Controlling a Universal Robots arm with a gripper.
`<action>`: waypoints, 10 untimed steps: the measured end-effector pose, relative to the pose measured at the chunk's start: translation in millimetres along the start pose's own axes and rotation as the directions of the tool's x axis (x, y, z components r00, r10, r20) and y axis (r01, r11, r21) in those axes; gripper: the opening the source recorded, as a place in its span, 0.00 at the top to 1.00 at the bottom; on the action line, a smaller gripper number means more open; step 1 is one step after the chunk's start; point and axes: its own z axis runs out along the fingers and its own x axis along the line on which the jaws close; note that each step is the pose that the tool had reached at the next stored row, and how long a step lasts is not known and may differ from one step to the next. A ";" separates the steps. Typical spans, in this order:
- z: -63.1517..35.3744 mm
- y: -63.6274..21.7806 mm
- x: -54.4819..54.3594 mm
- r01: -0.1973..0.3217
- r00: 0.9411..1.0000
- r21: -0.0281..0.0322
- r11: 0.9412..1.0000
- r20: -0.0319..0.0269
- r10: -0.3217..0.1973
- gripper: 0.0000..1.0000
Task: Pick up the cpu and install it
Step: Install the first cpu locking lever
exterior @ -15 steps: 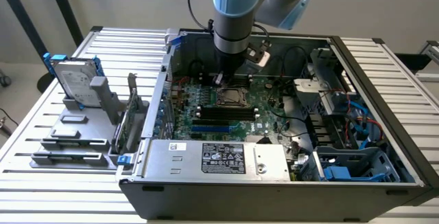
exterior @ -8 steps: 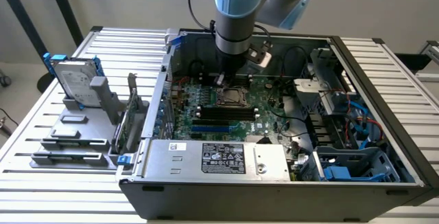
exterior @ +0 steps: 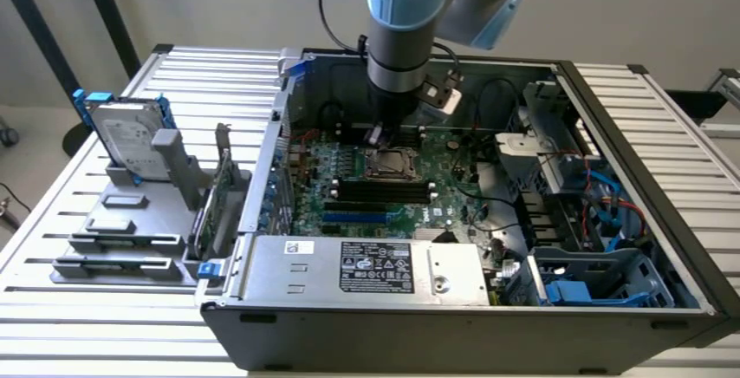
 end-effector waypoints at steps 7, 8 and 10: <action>2.1 3.6 1.3 0.000 1.000 -0.001 1.000 0.003 0.000 0.89; 2.4 4.2 1.5 0.000 1.000 -0.001 1.000 0.003 0.000 0.89; 2.9 5.6 2.1 0.000 1.000 -0.002 1.000 0.004 0.000 0.89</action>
